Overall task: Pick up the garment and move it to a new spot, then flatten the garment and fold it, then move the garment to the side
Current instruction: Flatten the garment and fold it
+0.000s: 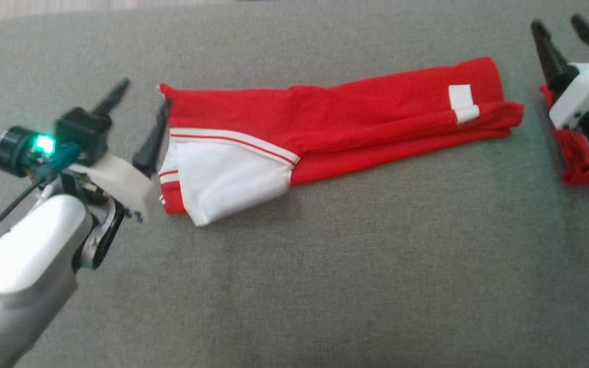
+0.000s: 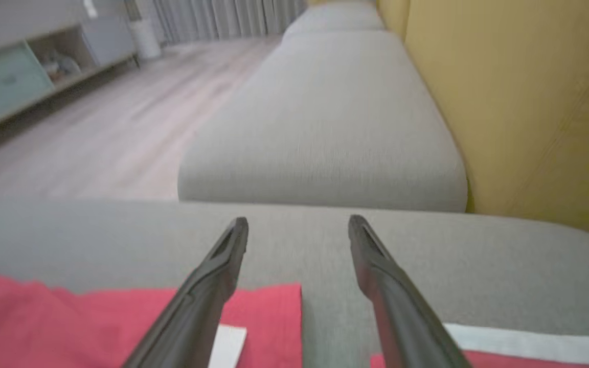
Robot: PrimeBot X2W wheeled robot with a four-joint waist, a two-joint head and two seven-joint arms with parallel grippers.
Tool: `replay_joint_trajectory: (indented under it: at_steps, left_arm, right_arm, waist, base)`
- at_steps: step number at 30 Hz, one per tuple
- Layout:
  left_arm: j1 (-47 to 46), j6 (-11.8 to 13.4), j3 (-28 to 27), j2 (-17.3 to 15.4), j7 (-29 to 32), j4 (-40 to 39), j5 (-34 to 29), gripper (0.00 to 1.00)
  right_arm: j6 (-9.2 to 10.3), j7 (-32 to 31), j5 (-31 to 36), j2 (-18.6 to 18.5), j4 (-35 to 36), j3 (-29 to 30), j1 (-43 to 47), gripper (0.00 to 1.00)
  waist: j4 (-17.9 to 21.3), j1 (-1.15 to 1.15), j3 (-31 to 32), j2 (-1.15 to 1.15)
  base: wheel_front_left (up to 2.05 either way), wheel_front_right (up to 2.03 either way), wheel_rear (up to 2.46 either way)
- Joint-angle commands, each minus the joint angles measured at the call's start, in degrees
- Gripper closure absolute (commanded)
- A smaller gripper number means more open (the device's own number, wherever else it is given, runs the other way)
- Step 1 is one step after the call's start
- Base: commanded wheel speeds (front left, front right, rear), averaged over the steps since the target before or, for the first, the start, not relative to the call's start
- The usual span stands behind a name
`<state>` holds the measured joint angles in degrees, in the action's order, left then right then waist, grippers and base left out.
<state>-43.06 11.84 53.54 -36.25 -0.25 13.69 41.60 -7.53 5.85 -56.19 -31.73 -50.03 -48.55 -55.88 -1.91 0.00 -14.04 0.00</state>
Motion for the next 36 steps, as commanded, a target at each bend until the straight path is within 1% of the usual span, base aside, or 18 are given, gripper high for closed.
replay_joint_trajectory:
  at_steps: [1, 5, 7, 9, 11, 13, 14, 18, 20, 23, 24, 26, 28, 32, 36]
  left_arm:
    - [-0.93, 1.63, -4.41, -0.85, -2.74, -0.7, 0.77, 0.0]
    - [1.73, 5.36, -9.87, 2.72, -11.72, 0.22, 3.5, 0.0]
    - [3.55, 6.4, -11.98, 4.06, -13.64, 0.08, 3.98, 0.0]
    - [5.62, 7.09, -13.36, 4.76, -14.46, -0.53, 2.65, 0.0]
    - [7.95, 7.7, -14.28, 5.35, -14.67, -1.71, -0.25, 0.0]
    - [11.49, 8.01, -16.95, 6.9, -14.71, -3.48, -2.34, 0.0]
    - [13.55, 8.01, -18.46, 7.72, -14.72, -4.12, -3.33, 0.0]
    - [21.87, 6.69, -23.63, 11.67, -14.73, -4.95, -6.69, 0.0]
    - [25.58, 5.57, -25.82, 14.02, -14.74, -4.59, -7.53, 0.0]
    - [29.89, 3.34, -28.22, 17.07, -14.74, -3.97, -9.44, 0.0]
    - [29.89, 3.34, -28.22, 17.07, -14.74, -3.97, -9.44, 0.0]
    - [31.92, 1.61, -29.68, 18.87, -14.74, -3.42, -10.69, 0.0]
    - [33.27, 0.21, -31.2, 20.31, -14.74, -2.88, -12.1, 0.0]
    - [34.22, -2.27, -34.9, 22.7, -14.74, -2.65, -14.73, 0.0]
    - [33.74, -4.82, -37.38, 24.35, -14.75, -2.3, -17.3, 0.0]
  right_arm:
    - [0.04, 2.17, -0.84, 0.28, 1.52, 0.95, -0.35, 0.0]
    - [0.04, 7.87, -2.07, 3.0, 3.11, 4.99, 0.84, 0.0]
    - [0.04, 8.89, -1.6, 4.94, 3.93, 8.23, 1.85, 0.0]
    - [0.04, 9.08, 0.28, 7.08, 6.07, 14.19, 3.18, 0.0]
    - [0.04, 9.11, 3.82, 9.84, 9.02, 21.59, 6.32, 0.0]
    - [0.04, 9.12, 10.74, 12.68, 12.53, 28.09, 10.94, 0.0]
    - [0.04, 9.13, 13.39, 14.89, 14.42, 31.44, 13.85, 0.0]
    - [0.04, 9.13, 24.58, 23.06, 21.34, 41.79, 26.02, 0.0]
    - [0.04, 9.14, 27.69, 26.4, 24.08, 45.51, 31.67, 0.0]
    - [0.04, 9.14, 29.91, 28.4, 26.98, 47.28, 38.35, 0.0]
    - [0.04, 9.14, 29.91, 28.4, 26.98, 47.28, 38.35, 0.0]
    - [0.04, 9.14, 31.28, 28.73, 28.06, 46.76, 41.46, 0.0]
    - [0.04, 9.14, 31.23, 28.81, 28.89, 45.49, 43.43, 0.0]
    - [0.04, 9.14, 30.45, 28.83, 30.38, 44.35, 44.77, 0.0]
    - [0.04, 9.14, 31.12, 28.84, 31.12, 44.39, 44.0, 0.0]
  waist:
    - [0.57, 0.0, 1.58, 0.0]
    - [1.03, 0.0, 4.28, 0.0]
    - [1.25, 0.0, 5.51, 0.0]
    - [1.6, 0.0, 6.55, 0.0]
    - [1.87, 0.0, 7.35, 0.0]
    - [1.96, 0.0, 8.08, 0.0]
    - [1.95, 0.0, 8.5, 0.0]
    - [1.59, 0.0, 10.01, 0.0]
    - [1.31, 0.0, 10.66, 0.0]
    - [1.05, 0.0, 10.93, 0.0]
    - [1.05, 0.0, 10.93, 0.0]
    - [0.95, 0.0, 10.91, 0.0]
    - [0.87, 0.0, 10.71, 0.0]
    - [0.86, 0.0, 9.81, 0.0]
    - [0.7, 0.0, 8.37, 0.0]
  base:
    - [0.0, 0.0, 0.0]
    - [0.0, 0.0, 0.0]
    - [0.0, 0.0, 0.0]
    - [0.0, 0.0, 0.0]
    - [0.0, 0.0, 0.0]
    - [0.0, 0.0, 0.0]
    - [0.0, 0.0, 0.0]
    - [0.0, 0.0, 0.0]
    - [0.0, 0.0, 0.0]
    - [0.0, 0.0, 0.0]
    - [0.0, 0.0, 0.0]
    - [0.0, 0.0, 0.0]
    - [0.0, 0.0, 0.0]
    - [0.0, 0.0, 0.0]
    - [0.0, 0.0, 0.0]
